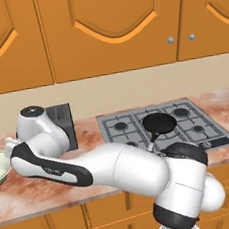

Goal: Place the steak on the plate and place the lemon on the same plate.

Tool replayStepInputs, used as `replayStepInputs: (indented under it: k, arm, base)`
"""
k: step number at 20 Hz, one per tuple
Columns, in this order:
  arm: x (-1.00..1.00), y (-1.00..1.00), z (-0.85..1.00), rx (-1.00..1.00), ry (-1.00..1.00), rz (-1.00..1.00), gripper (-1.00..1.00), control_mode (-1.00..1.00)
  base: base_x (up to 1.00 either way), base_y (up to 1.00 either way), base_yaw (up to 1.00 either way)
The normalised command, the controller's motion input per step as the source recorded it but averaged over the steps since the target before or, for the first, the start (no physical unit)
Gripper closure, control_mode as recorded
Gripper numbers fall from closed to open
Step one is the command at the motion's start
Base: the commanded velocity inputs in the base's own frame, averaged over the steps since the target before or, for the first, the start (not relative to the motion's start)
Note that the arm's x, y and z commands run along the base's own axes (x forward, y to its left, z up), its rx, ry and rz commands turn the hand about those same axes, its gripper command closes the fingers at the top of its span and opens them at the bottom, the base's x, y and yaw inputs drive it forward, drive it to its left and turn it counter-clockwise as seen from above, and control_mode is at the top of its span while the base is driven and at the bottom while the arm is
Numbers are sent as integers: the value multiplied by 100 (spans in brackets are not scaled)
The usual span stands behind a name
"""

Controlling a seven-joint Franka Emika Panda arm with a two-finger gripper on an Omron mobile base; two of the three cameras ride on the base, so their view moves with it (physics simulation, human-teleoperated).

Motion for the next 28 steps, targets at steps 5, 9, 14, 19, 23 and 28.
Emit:
replayStepInputs:
  k: [5, 9, 14, 19, 23, 28]
  arm:
    - [14, 22, -23, 3, 0, 0, -100, -100]
    - [25, 17, -22, 0, 4, 1, -100, -100]
    - [25, 7, -12, 0, 3, 5, -100, -100]
    - [29, 17, -13, 0, 2, 5, -100, -100]
    - [25, 27, -24, 0, 1, 1, -100, -100]
    - [27, 32, -19, 0, 0, 0, -100, -100]
  base:
    - [0, 0, 0]
    - [0, 0, 0]
    - [0, 0, 0]
    - [0, 0, 0]
    - [0, 0, 0]
    - [0, 0, 0]
